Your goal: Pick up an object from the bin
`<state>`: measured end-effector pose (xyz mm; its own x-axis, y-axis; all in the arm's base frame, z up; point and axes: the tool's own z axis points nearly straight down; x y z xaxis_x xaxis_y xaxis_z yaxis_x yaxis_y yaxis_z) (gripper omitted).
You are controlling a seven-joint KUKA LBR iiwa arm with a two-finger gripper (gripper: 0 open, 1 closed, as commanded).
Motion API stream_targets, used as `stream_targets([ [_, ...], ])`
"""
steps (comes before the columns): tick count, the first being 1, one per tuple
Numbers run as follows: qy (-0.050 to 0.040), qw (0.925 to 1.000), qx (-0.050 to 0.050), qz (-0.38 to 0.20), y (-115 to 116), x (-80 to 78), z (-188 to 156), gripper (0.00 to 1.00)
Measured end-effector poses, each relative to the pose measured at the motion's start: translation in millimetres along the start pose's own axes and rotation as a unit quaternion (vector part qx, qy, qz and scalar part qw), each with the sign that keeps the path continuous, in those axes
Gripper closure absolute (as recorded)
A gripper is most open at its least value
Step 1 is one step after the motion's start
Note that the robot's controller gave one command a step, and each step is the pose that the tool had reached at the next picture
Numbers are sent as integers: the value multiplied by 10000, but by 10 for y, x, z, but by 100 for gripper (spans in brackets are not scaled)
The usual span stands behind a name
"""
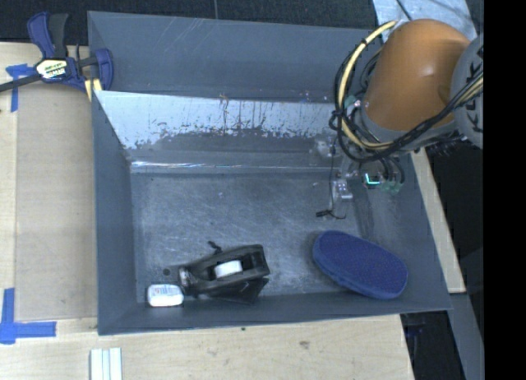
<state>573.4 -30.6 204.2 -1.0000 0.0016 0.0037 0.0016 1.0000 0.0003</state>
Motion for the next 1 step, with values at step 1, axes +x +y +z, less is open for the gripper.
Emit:
stream_targets([
  [1, 17, 9944, -2, -1058, 54, 851, 1065, 0],
])
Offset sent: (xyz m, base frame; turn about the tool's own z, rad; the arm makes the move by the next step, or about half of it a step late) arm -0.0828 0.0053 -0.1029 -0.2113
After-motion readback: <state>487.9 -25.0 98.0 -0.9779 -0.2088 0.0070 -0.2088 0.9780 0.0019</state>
